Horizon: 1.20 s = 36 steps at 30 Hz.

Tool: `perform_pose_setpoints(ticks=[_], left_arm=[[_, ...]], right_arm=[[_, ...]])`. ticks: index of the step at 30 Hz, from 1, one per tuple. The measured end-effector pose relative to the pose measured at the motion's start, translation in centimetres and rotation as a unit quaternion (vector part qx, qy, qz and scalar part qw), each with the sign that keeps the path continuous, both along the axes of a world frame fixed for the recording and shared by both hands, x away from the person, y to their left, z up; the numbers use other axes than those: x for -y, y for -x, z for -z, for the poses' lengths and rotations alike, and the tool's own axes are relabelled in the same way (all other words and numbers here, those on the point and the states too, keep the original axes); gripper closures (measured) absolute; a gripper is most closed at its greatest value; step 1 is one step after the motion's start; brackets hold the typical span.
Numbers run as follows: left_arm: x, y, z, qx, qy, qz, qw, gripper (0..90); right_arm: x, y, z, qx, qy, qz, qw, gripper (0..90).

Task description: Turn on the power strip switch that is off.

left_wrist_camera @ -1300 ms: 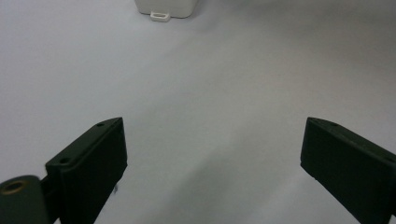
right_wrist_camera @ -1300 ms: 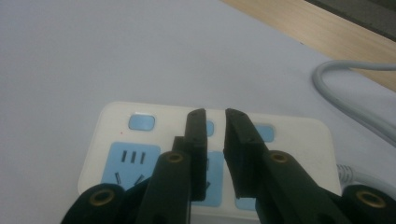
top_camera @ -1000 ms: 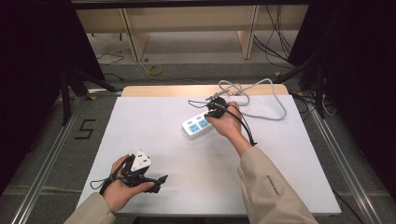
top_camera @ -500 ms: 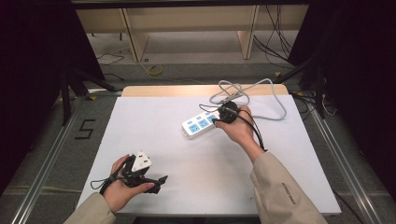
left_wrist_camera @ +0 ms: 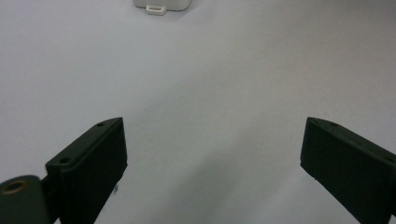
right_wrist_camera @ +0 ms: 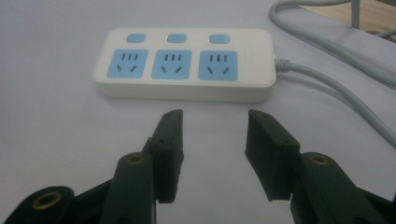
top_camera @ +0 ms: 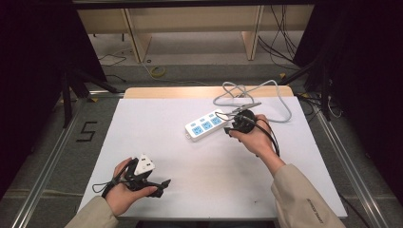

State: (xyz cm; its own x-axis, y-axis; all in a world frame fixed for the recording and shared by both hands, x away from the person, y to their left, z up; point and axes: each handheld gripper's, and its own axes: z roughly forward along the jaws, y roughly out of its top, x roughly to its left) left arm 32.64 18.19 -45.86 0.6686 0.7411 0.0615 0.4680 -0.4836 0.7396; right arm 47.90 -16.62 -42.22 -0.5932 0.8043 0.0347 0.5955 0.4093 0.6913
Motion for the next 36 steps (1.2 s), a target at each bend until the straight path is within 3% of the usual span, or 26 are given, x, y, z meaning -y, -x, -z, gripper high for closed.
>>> perform_pose_setpoints(ticks=[18,23,24,27,36], left_arm=[[0.0,0.0,0.1,-0.002,0.000,-0.001,1.0000,7.0],[0.0,0.0,0.0,-0.002,0.000,-0.002,1.0000,7.0],[0.0,0.0,0.0,-0.002,0.000,-0.002,1.0000,7.0],[0.0,0.0,0.1,-0.005,0.001,-0.003,1.0000,7.0],[0.1,0.0,0.0,-0.004,-0.001,-0.001,1.0000,7.0]], right_arm=[[4.8,5.7,0.7,0.007,-0.015,0.004,0.9999,43.1],[6.2,8.0,1.4,0.015,-0.036,0.007,0.9992,41.9],[6.8,9.0,1.7,0.017,-0.052,0.011,0.9985,41.5],[7.4,10.1,2.0,0.027,-0.058,0.011,0.9979,40.6],[8.1,11.7,2.3,0.041,-0.073,0.012,0.9964,35.7]])
